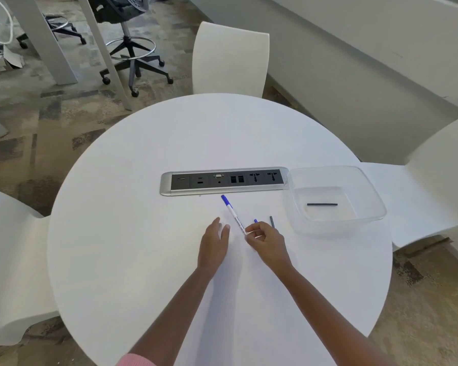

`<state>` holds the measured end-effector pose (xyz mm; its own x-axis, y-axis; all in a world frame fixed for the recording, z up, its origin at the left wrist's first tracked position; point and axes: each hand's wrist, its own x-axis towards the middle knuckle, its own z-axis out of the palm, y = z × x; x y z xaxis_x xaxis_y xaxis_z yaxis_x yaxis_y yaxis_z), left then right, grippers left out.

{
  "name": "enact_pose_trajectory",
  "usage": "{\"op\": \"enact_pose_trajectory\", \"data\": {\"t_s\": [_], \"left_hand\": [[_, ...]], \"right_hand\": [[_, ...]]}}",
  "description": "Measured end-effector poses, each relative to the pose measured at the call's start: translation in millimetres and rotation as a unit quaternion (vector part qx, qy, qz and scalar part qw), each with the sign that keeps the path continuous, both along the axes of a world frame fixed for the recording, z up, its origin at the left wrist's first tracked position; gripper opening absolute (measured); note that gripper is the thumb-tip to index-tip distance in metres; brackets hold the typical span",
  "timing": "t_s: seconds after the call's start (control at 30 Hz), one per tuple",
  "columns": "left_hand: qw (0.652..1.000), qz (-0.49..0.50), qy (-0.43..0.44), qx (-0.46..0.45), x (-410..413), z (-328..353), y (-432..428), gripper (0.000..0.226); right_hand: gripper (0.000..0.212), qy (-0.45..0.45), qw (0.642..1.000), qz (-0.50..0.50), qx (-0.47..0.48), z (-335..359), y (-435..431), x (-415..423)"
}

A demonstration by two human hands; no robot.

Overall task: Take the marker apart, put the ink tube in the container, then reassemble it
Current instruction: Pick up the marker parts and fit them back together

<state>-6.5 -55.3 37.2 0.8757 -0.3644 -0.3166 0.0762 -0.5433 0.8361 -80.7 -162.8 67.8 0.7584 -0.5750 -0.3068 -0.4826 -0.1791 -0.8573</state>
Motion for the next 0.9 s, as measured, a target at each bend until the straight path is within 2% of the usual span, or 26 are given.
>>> {"op": "enact_pose_trajectory", "data": {"t_s": [0.07,0.13,0.27,0.43,0.53,0.7,0.9], "left_hand": [[0.989,0.047,0.101,-0.098,0,8,-3,0.033],[0.957,0.078,0.207,-0.19,-3,16,-3,0.02],[0.901,0.095,0.301,-0.297,-7,20,-1,0.016],[0.866,0.119,0.34,-0.348,-10,18,-1,0.009],[0.848,0.173,0.345,-0.363,-8,17,-2,0.01],[0.809,0.241,0.364,-0.394,-1,16,-1,0.011],[0.774,0.28,0.39,-0.412,-3,22,0,0.015]], "right_hand": [[0.014,-0.016,1.0,0.01,0.005,6,2,-1],[0.013,-0.026,0.999,0.029,-0.006,10,3,-1],[0.012,-0.033,0.997,0.06,-0.026,12,1,-2],[0.01,-0.017,0.996,0.081,-0.038,8,-5,-6],[0.009,0.007,0.994,0.058,-0.095,3,-12,-9],[0.017,0.102,0.974,0.039,-0.2,-11,-32,-15],[0.018,0.171,0.959,0.04,-0.221,-18,-37,-21]]}}
